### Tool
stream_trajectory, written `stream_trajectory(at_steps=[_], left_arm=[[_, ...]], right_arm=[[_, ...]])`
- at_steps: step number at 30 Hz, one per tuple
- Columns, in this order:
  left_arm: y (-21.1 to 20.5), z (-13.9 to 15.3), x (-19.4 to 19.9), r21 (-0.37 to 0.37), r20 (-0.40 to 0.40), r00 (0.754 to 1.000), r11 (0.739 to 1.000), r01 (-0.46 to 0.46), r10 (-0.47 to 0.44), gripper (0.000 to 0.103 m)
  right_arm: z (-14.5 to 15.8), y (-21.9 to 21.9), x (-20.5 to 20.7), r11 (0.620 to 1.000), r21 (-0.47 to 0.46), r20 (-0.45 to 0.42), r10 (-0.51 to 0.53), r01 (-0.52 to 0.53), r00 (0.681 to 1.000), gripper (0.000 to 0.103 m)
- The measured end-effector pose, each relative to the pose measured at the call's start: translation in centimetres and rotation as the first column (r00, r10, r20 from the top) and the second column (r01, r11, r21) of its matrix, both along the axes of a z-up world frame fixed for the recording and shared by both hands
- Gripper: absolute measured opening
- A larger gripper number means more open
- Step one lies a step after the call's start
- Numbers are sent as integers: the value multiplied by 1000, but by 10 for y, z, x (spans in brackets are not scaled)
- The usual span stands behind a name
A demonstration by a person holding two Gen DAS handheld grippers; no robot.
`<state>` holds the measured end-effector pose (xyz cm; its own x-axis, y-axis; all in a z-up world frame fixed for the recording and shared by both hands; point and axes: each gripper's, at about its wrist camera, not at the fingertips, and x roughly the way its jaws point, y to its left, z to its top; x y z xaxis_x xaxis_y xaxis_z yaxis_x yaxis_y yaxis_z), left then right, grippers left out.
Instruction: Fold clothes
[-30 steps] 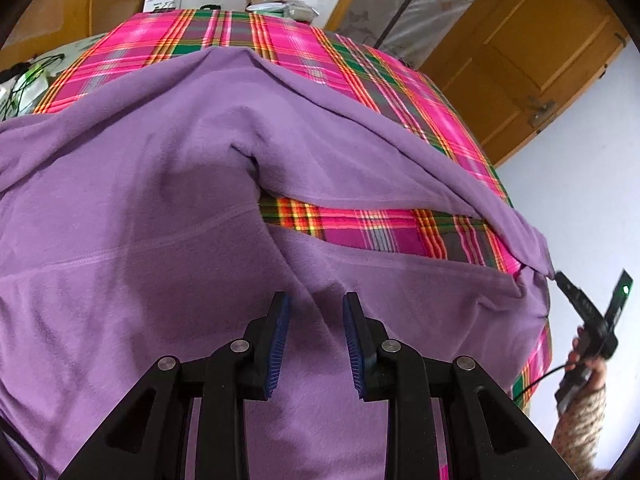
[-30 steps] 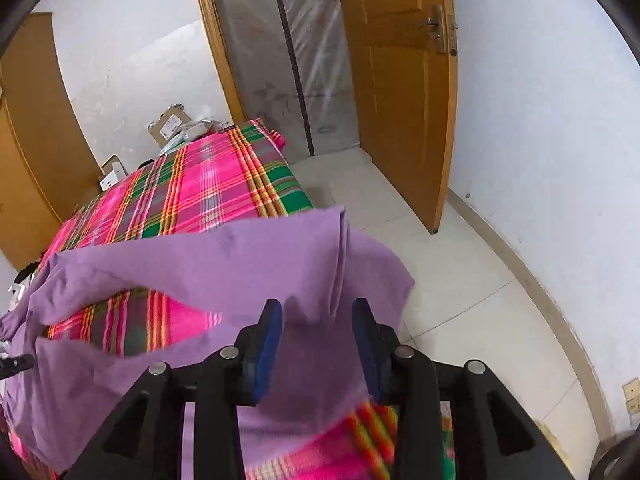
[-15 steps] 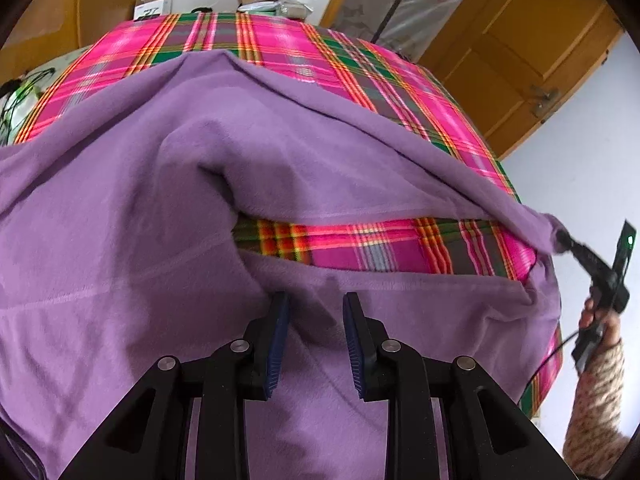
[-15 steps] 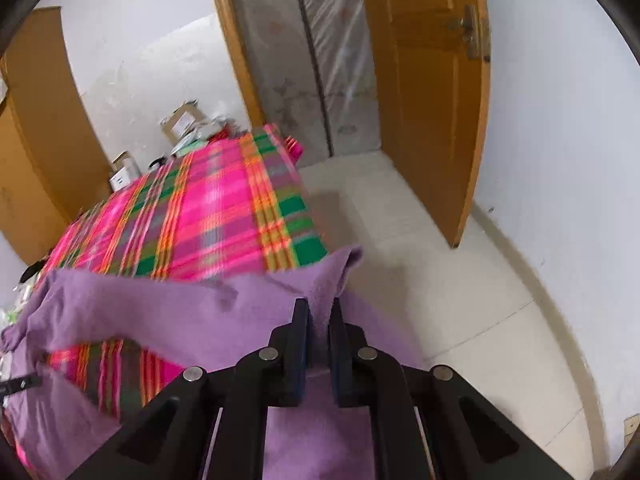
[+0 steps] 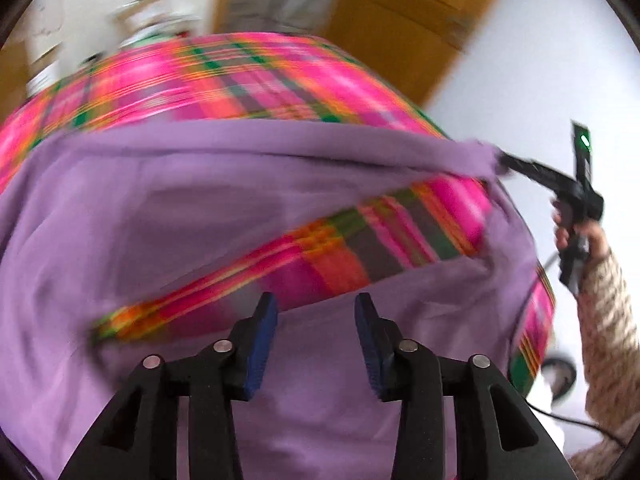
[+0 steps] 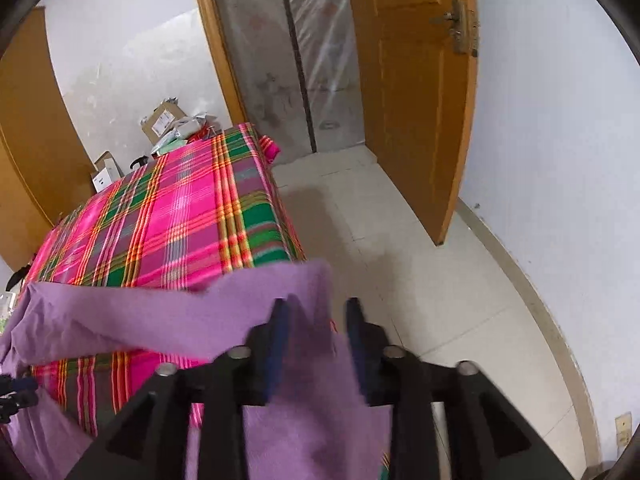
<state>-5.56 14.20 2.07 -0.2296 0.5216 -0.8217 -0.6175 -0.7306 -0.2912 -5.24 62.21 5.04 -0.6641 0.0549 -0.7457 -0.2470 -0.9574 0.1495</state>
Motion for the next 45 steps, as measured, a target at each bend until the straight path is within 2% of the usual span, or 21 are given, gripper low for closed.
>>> stream_trajectory(at_steps=[1, 3, 6, 8, 9, 14, 17, 19, 21, 24, 26, 28, 30, 35, 45], left_arm=[[15, -2, 1, -11, -3, 998, 997, 70, -70, 42], [37, -2, 3, -50, -38, 989, 989, 140, -142, 42], [64, -3, 9, -75, -61, 961, 962, 263, -268, 42], [76, -6, 9, -99, -60, 951, 949, 298, -304, 42], [81, -7, 7, -113, -68, 950, 948, 298, -306, 42], [100, -9, -6, -71, -32, 942, 941, 331, -334, 42], [100, -6, -6, -69, -43, 938, 937, 342, -345, 42], [101, -7, -6, -42, -11, 933, 932, 360, -361, 42], [103, -9, -1, -50, -7, 927, 926, 374, -375, 42], [106, -10, 3, -52, -4, 922, 921, 386, -386, 42], [106, -10, 4, -49, 1, 924, 923, 382, -383, 42], [106, -9, 7, -51, -1, 921, 920, 390, -390, 42], [104, -8, 11, -57, -5, 915, 913, 403, -404, 40], [109, -11, 8, -39, 12, 918, 917, 397, -397, 17], [111, -15, 5, -15, 21, 926, 926, 376, -376, 9]], right_arm=[[-2, 3, 9, 1000, -12, 4, -12, 12, 1000, 38], [-6, 10, 26, 999, -35, 11, -32, 33, 999, 38], [-16, 20, 47, 994, -88, 26, -61, 63, 998, 41], [-25, 24, 55, 989, -130, 42, -67, 72, 997, 42], [-29, 25, 58, 986, -143, 53, -74, 81, 996, 42], [-44, 29, 62, 961, -272, 48, -34, 46, 998, 42], [-46, 24, 63, 959, -282, 41, -7, 19, 999, 42], [-47, 20, 65, 959, -282, 36, 3, 7, 999, 44], [-48, 17, 66, 959, -282, 32, 14, -5, 999, 44], [-49, 15, 71, 959, -282, 27, 2, 6, 1000, 37], [-49, 15, 76, 966, -259, 29, -13, 20, 999, 22], [-47, 14, 80, 971, -236, 25, -21, 26, 999, 17], [-43, 12, 83, 976, -217, 15, -19, 21, 1000, 7], [-25, 4, 92, 991, -131, -21, -9, 6, 1000, 5], [6, -11, 115, 1000, 9, -46, 8, -8, 999, 5]])
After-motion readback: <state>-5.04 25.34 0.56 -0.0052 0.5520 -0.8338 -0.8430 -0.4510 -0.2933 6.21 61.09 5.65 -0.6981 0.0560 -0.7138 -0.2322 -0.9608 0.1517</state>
